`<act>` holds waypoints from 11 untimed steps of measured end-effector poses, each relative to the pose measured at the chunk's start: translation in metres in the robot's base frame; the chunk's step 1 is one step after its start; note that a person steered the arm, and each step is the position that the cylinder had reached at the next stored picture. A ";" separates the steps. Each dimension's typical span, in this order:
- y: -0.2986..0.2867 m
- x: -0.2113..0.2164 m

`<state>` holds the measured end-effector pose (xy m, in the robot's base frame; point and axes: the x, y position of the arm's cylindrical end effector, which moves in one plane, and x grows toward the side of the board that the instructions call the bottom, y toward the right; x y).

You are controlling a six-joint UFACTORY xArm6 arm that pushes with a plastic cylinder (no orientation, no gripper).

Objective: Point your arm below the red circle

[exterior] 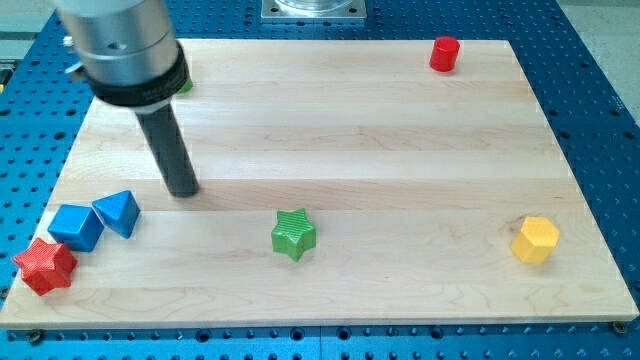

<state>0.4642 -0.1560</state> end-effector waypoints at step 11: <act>0.331 -0.131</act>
